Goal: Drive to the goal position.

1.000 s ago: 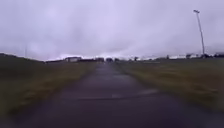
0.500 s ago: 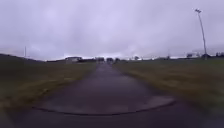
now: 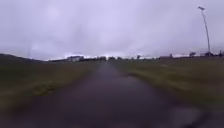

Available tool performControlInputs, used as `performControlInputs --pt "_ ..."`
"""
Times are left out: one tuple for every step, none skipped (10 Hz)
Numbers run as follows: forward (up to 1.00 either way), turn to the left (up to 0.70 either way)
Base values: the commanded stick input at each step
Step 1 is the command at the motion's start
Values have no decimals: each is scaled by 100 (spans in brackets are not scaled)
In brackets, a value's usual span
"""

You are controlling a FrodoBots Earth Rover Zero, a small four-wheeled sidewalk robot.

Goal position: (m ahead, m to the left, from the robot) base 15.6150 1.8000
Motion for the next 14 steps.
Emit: performControlInputs --pt "100 2" --pt "100 3" --pt "100 3" --pt "100 3" --pt "100 2" --pt "100 1" --pt "100 0" --pt "100 0" --pt "100 0" --pt "100 0" --pt "100 0" --pt "100 0" --pt "100 -13" --pt "100 -20"
